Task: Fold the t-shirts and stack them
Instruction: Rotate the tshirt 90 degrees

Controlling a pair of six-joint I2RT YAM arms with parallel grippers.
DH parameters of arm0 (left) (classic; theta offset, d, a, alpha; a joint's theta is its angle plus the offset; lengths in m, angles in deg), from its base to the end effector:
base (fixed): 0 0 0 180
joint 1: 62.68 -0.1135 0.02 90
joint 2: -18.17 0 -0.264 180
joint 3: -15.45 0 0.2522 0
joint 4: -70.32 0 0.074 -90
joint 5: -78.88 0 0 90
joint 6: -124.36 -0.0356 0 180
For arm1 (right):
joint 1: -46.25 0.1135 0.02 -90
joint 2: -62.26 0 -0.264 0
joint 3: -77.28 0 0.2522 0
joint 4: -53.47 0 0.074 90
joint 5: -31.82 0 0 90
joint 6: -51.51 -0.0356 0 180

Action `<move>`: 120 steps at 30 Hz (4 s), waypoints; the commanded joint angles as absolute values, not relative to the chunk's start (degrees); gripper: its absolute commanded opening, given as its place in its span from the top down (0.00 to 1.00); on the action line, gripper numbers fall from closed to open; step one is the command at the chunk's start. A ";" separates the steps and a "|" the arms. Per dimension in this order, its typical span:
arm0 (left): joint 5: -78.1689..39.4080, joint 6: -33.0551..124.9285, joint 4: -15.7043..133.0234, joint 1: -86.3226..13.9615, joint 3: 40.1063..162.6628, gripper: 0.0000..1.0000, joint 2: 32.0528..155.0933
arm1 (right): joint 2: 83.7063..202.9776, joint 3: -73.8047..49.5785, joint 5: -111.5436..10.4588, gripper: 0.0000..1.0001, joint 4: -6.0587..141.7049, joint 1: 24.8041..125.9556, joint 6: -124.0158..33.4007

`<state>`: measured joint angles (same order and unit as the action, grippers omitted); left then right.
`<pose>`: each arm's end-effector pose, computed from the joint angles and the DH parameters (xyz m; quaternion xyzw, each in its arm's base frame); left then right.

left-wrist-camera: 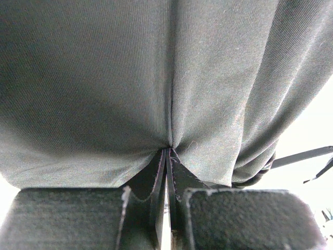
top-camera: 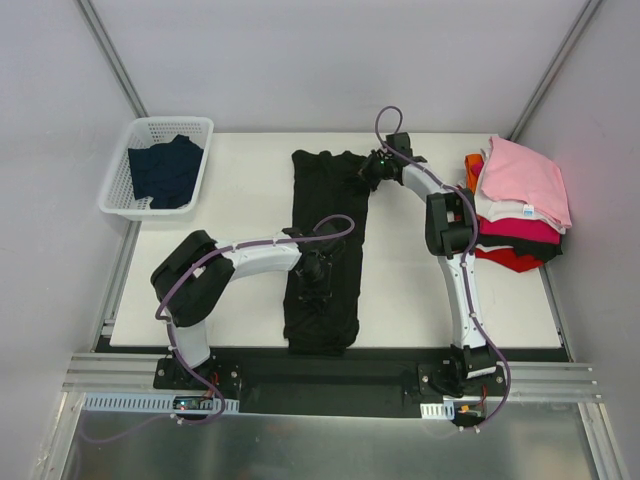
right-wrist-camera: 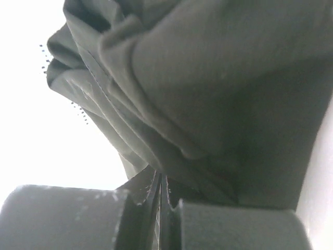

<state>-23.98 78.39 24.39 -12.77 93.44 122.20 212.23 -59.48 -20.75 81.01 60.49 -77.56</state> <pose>0.2156 -0.2685 0.1555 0.0679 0.9792 -0.1893 0.0254 0.5487 0.1616 0.1212 0.0545 0.8696 0.4377 0.2219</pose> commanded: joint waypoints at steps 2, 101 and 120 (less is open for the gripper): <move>-22.90 78.13 21.93 -12.14 92.41 1.00 121.79 | 212.90 -61.99 -20.48 0.93 75.58 59.53 -78.83; -24.65 68.28 9.01 -18.47 105.86 0.97 121.53 | 214.31 -57.33 -15.73 0.15 56.17 53.02 -88.94; -22.02 67.23 8.39 -16.98 111.21 0.30 120.29 | 198.49 -42.03 -10.29 0.00 49.20 48.45 -89.29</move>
